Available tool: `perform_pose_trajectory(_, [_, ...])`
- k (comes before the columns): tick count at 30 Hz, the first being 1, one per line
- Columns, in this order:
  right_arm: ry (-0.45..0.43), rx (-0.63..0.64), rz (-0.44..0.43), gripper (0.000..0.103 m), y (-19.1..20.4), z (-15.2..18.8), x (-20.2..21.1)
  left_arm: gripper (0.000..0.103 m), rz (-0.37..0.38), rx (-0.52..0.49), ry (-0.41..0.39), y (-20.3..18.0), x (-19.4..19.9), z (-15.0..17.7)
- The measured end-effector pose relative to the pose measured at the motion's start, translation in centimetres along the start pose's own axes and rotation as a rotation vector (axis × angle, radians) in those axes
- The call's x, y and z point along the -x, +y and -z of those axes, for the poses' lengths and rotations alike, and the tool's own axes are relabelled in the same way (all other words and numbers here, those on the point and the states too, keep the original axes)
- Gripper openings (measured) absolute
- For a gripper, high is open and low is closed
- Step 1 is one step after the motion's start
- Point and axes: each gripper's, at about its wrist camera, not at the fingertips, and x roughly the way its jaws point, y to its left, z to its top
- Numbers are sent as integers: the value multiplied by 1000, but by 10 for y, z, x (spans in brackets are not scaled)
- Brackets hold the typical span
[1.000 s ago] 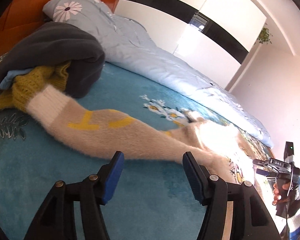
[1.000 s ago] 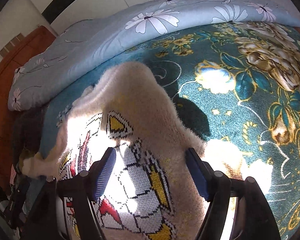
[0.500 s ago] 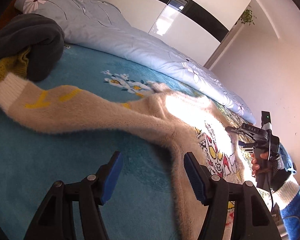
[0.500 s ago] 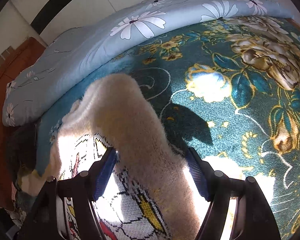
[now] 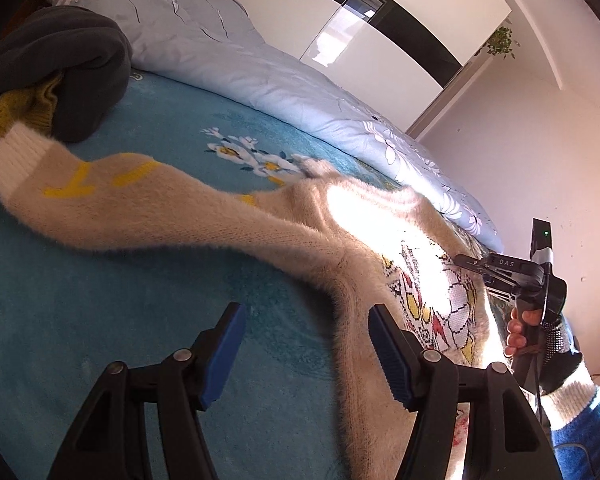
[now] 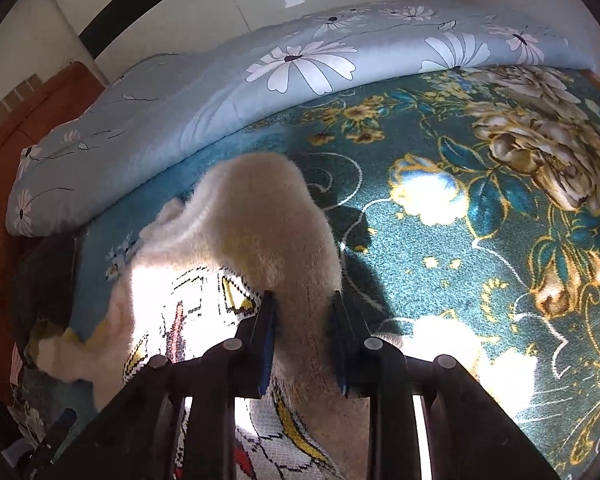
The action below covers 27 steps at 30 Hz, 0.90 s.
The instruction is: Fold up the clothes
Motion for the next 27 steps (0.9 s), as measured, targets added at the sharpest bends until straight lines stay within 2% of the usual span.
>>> perform_pose_trajectory(3, [-31,79,-26,23,25,7,16,68,7,6,-8,0,2,-1])
perform_pose_trajectory(5, [-38,159,-73,23,47,16,25,68,7,9,-6,0,1,-1])
perform_pose_trajectory(9, [-20,314,-132,23,87,44,30,68,32,13,9,-3,-2,2])
perform_pose_trajectory(12, [-5,396,-141,23,104,64,25,68,36,-17,24,-12,-7,5])
perform_pose_trajectory(19, [39,503,-165,25,111,89,16,68,18,-86,59,-29,-19,14])
perform_pose_trajectory(24, [83,499,-194,28,108,93,12,68,40,-124,78,-41,-25,20])
perform_pose_trajectory(27, [128,532,-221,30,111,100,10,68,26,-145,114,-48,-35,27])
